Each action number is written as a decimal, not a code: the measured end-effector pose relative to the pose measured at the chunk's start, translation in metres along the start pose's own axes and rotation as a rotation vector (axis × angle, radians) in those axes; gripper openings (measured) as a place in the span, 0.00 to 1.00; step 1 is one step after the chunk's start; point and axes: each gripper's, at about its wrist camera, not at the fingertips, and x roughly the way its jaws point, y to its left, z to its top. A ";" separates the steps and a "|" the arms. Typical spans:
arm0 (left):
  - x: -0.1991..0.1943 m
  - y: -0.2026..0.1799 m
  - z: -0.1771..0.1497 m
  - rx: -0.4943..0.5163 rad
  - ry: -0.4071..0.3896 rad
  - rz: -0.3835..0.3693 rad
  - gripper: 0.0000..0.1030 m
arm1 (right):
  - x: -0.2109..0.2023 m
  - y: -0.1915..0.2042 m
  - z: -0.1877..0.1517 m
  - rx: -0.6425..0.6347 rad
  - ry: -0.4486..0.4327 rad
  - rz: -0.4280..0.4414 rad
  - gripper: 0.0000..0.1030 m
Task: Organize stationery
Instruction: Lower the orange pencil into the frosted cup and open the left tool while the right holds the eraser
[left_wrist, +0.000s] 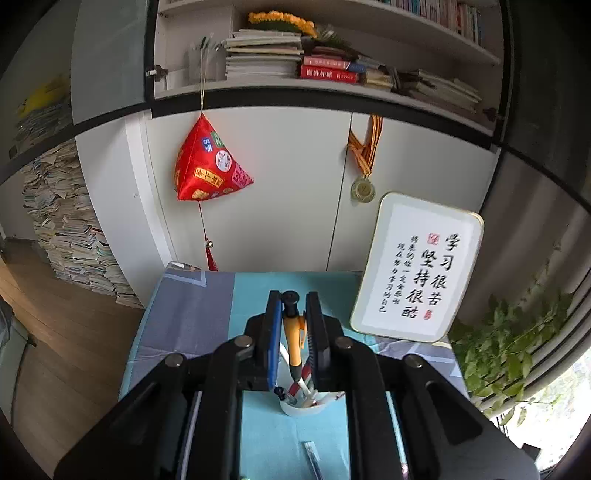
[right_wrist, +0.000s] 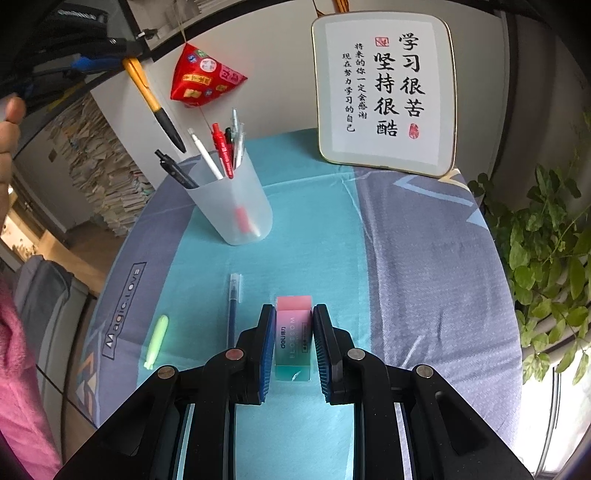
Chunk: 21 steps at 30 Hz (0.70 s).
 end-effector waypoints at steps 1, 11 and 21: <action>0.006 0.000 -0.004 0.010 0.006 0.006 0.11 | 0.000 0.000 0.000 0.002 -0.001 0.000 0.21; 0.041 0.002 -0.034 0.052 0.070 0.028 0.11 | 0.003 0.002 0.002 0.005 0.000 0.009 0.21; 0.052 0.007 -0.046 0.038 0.120 0.021 0.11 | 0.005 0.006 0.000 -0.002 0.009 0.011 0.21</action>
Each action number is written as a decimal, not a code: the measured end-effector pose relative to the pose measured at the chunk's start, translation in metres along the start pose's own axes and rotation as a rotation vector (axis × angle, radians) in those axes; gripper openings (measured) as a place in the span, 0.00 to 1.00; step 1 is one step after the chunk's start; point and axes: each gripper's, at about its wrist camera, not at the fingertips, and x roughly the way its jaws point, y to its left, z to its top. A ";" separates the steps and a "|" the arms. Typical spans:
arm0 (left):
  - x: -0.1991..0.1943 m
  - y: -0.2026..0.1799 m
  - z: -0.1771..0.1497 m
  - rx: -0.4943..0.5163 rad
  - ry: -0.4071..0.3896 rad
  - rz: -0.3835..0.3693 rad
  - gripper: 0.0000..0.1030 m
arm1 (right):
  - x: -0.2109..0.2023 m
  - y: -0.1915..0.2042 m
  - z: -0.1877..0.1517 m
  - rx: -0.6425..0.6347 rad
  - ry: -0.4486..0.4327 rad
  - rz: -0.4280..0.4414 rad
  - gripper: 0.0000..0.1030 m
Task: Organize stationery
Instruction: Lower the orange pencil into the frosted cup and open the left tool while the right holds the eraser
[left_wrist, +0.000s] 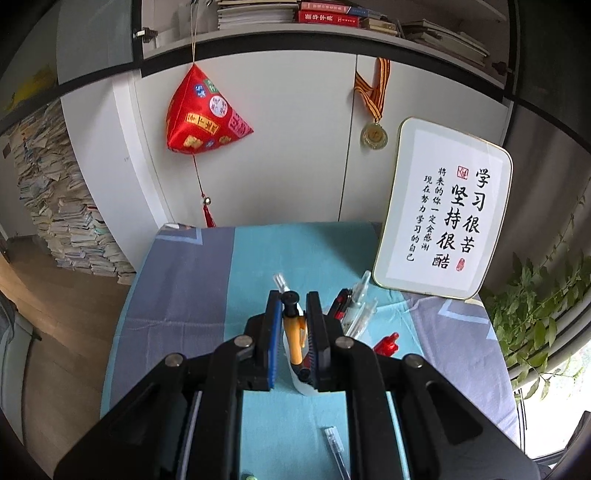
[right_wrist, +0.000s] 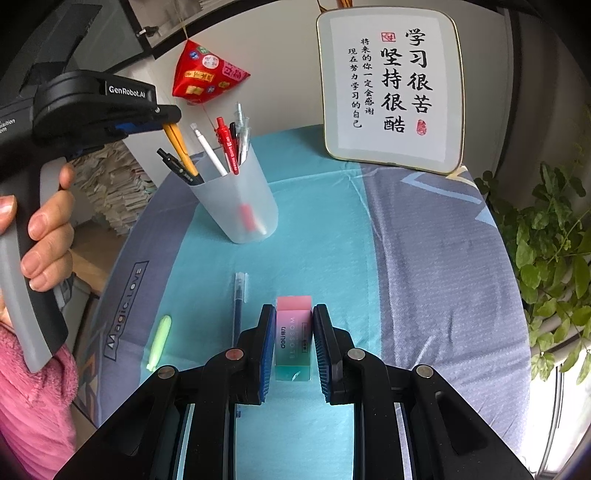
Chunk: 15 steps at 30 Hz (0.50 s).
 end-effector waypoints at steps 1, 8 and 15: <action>0.000 0.000 0.000 -0.001 0.003 -0.001 0.11 | 0.000 0.000 0.000 0.000 0.000 0.000 0.21; -0.002 0.006 -0.007 -0.018 0.010 -0.008 0.12 | -0.002 0.001 -0.001 -0.001 0.000 -0.001 0.21; -0.022 0.020 -0.018 -0.054 -0.011 -0.035 0.20 | -0.004 0.005 0.002 0.002 -0.005 0.009 0.21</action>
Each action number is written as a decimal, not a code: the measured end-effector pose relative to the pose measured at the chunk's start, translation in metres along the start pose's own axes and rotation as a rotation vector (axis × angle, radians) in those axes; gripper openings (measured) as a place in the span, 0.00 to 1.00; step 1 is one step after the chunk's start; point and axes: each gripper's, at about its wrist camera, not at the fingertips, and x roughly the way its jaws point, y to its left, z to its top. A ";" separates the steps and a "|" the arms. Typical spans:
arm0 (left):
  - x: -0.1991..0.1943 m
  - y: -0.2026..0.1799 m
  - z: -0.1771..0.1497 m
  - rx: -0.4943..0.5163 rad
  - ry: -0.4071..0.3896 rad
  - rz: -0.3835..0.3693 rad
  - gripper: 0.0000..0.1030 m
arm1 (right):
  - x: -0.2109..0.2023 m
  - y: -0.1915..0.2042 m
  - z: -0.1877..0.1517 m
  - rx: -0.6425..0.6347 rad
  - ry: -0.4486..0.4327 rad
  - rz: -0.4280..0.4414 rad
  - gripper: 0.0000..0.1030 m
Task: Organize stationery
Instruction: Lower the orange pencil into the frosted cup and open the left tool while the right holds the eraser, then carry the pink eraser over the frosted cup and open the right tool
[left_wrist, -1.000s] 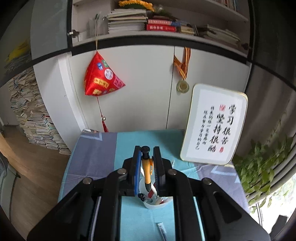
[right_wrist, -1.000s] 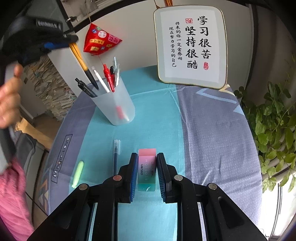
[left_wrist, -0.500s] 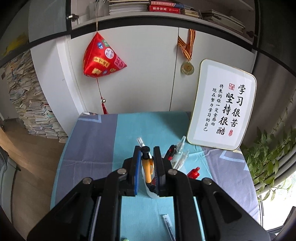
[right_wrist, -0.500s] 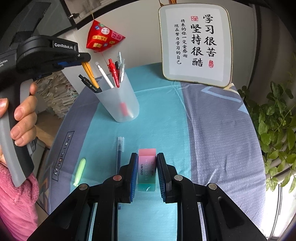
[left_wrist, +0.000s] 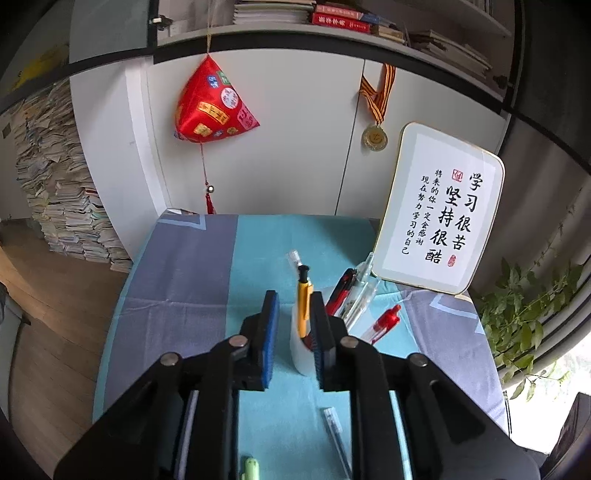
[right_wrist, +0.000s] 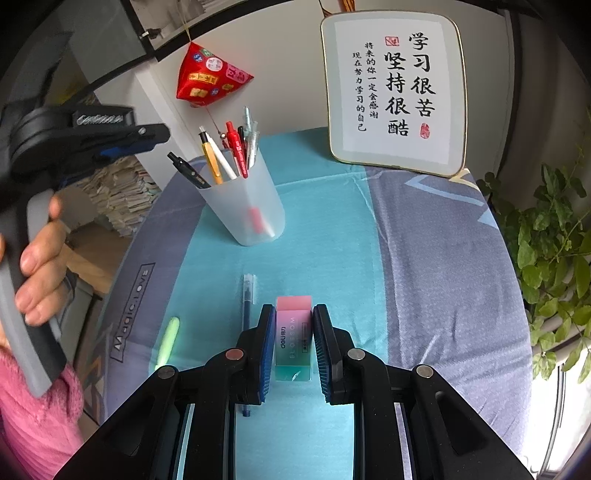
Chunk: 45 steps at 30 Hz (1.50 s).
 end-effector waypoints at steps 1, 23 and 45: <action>-0.003 0.002 -0.002 0.000 -0.009 0.005 0.22 | -0.001 0.002 0.002 -0.004 -0.004 -0.003 0.21; -0.014 0.057 -0.111 -0.025 0.052 -0.001 0.29 | -0.009 0.070 0.105 -0.059 -0.170 0.031 0.21; 0.003 0.065 -0.122 0.011 0.069 -0.019 0.34 | 0.061 0.080 0.136 -0.075 -0.134 -0.056 0.21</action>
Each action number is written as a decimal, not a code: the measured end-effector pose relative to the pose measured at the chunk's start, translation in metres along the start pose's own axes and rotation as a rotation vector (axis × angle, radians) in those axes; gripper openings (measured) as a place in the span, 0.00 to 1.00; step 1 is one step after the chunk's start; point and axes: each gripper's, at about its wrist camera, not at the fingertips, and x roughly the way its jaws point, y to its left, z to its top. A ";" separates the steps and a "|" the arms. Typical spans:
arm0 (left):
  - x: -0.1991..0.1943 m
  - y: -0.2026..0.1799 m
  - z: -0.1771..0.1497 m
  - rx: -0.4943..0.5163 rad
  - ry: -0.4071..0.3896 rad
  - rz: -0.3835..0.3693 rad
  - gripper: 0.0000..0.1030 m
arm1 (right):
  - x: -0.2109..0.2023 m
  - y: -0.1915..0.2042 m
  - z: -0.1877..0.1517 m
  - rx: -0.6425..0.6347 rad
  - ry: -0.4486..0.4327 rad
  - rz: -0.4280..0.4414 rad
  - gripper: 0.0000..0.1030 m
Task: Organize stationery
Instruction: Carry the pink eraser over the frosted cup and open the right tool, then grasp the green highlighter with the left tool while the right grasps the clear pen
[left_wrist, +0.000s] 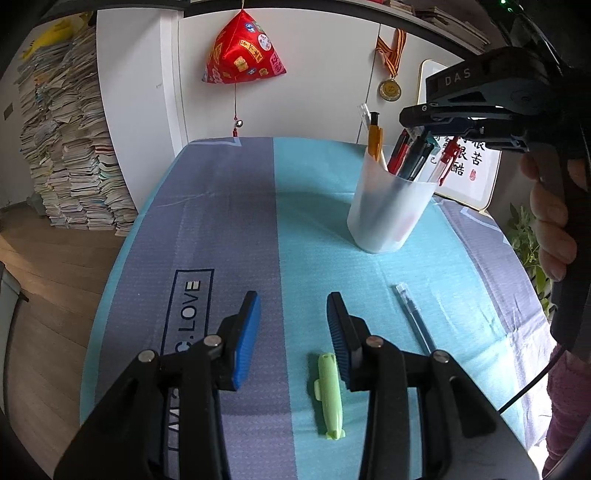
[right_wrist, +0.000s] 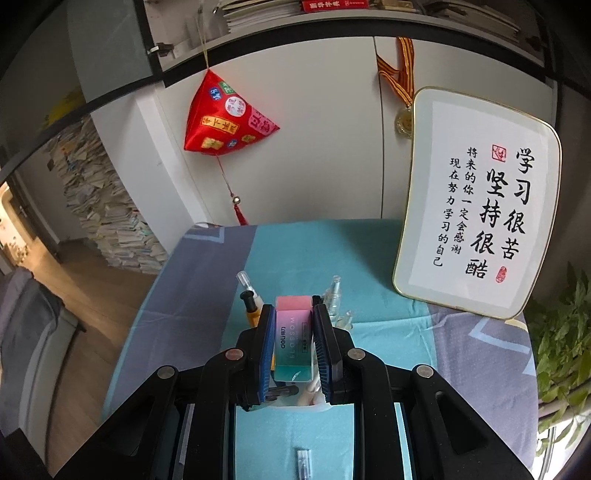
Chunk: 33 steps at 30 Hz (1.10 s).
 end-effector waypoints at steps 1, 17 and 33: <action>0.000 0.000 0.000 0.000 0.002 0.002 0.34 | -0.001 0.001 0.000 -0.003 0.000 0.000 0.21; -0.010 -0.003 -0.002 0.002 0.002 0.001 0.34 | -0.038 0.001 -0.015 -0.015 -0.010 0.026 0.21; -0.019 -0.006 -0.017 -0.008 0.052 -0.028 0.34 | -0.094 -0.002 -0.086 -0.115 0.064 0.032 0.21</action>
